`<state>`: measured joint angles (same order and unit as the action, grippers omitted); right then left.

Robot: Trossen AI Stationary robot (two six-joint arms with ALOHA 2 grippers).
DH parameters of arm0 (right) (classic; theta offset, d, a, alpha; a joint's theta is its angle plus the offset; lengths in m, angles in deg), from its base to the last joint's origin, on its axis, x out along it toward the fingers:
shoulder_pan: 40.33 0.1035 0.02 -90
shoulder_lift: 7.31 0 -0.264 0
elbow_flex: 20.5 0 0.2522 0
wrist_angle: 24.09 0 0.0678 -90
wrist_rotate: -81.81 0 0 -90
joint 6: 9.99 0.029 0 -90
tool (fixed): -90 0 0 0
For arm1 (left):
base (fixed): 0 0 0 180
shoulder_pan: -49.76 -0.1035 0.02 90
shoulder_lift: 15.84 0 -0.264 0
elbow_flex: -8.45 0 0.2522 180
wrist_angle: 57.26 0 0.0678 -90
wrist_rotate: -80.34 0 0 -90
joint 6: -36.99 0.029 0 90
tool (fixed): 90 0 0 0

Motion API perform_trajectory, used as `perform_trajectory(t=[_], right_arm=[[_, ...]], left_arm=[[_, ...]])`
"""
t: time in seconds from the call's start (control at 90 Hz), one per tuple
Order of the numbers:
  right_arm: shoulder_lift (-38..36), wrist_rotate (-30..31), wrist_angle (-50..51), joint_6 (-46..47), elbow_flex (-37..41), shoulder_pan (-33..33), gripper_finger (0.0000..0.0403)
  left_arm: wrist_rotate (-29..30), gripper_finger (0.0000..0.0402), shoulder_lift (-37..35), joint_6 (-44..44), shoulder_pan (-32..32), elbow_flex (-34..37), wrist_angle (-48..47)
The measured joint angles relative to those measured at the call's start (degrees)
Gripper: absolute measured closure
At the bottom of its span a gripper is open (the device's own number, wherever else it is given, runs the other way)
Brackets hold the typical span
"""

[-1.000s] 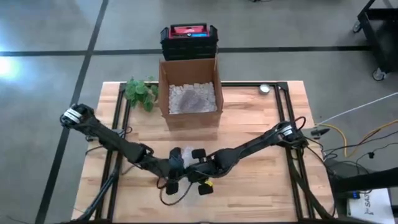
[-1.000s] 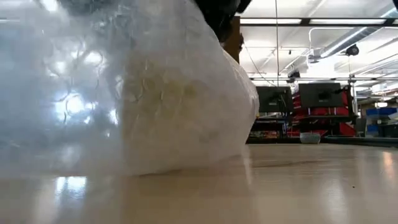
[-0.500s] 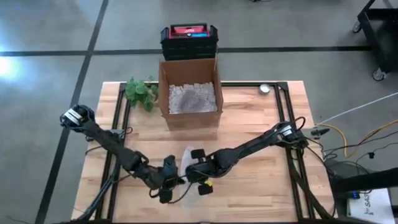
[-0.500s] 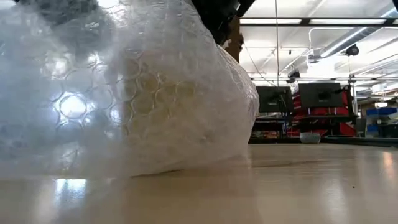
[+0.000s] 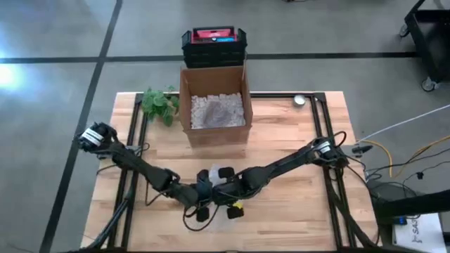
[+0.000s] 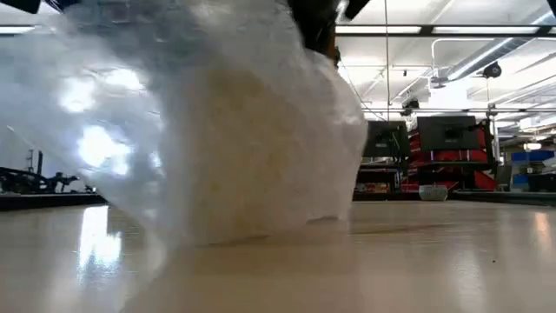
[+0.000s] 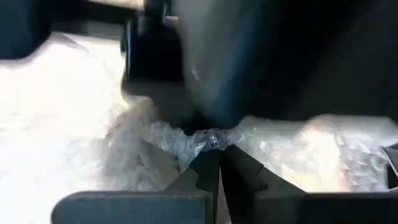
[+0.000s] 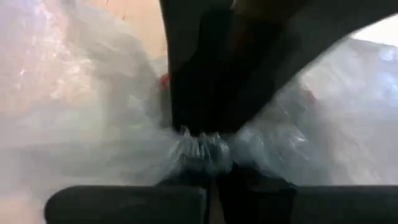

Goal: Wrap mug
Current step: Wrap the yellow mug using the bubble wrap

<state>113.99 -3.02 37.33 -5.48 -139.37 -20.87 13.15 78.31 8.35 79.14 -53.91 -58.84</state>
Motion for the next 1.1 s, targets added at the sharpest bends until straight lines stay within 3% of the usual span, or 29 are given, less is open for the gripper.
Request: perform_trajectory(t=[0.344, 0.689, 1.1], right_arm=[[-3.84, 2.95, 4.02, -1.13, -3.53, 0.28, 0.0403], [-1.34, 2.92, -1.42, -1.44, -1.08, -0.04, 0.0403], [1.88, 0.72, -2.79, 0.83, 2.93, -0.07, 0.0403]], left_arm=[[-1.09, 0.0401, 0.20, -0.55, -0.09, 0.27, -0.06], [-1.08, 0.0401, -0.57, 0.43, -0.05, 0.48, 0.14], [-1.22, 0.0401, -11.13, 1.19, 1.15, 0.65, -7.06]])
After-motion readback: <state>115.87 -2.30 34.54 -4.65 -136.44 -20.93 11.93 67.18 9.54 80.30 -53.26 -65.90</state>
